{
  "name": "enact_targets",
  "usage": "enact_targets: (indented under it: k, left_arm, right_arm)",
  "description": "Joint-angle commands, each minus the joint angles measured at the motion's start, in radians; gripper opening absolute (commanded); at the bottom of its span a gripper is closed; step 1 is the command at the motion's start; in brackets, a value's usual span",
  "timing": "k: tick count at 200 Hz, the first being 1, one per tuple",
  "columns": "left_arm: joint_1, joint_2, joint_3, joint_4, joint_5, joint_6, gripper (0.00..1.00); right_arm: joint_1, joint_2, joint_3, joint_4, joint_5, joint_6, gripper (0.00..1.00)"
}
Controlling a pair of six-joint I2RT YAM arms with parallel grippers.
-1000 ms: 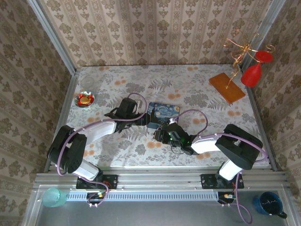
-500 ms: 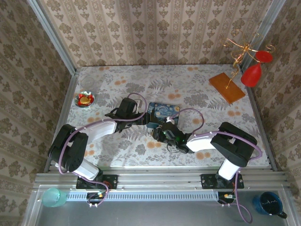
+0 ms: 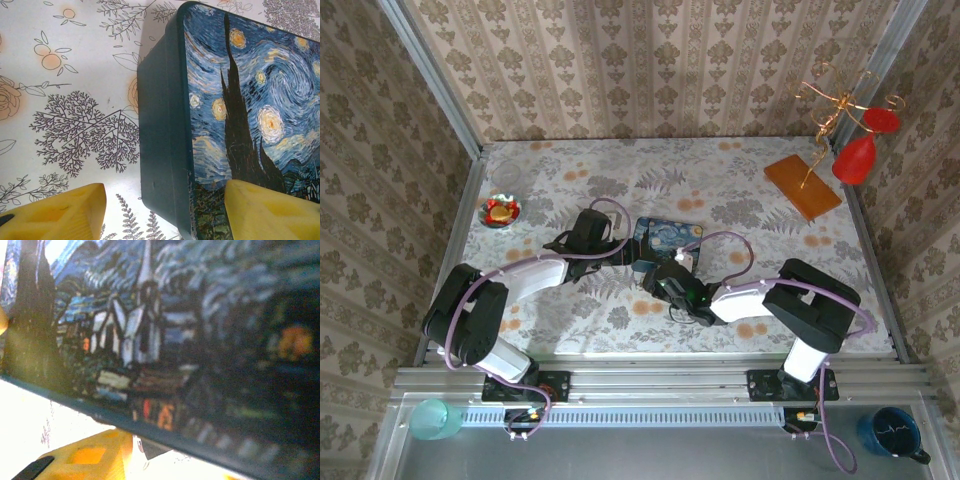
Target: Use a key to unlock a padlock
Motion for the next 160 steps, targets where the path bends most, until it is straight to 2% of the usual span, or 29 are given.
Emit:
enact_targets:
  k: [1,65,102,160]
  left_arm:
    - [-0.006,-0.021,-0.019,-0.009,-0.016,-0.024,0.64]
    - [-0.023,-0.024,-0.017,-0.016,-0.039,-0.040,0.64]
    - [-0.028,-0.023,-0.011,-0.025,-0.060,-0.041,0.64]
    - [-0.031,-0.003,0.006,-0.038,-0.074,-0.038,0.64]
  right_arm:
    - [0.014,0.059,0.019,-0.114,0.059,0.091,0.37]
    - [0.014,0.087,0.025,-0.141,0.113,0.153,0.30]
    - [0.014,0.043,-0.024,-0.094,0.143,0.156,0.20]
    - [0.014,-0.040,-0.113,-0.013,0.144,0.172,0.14]
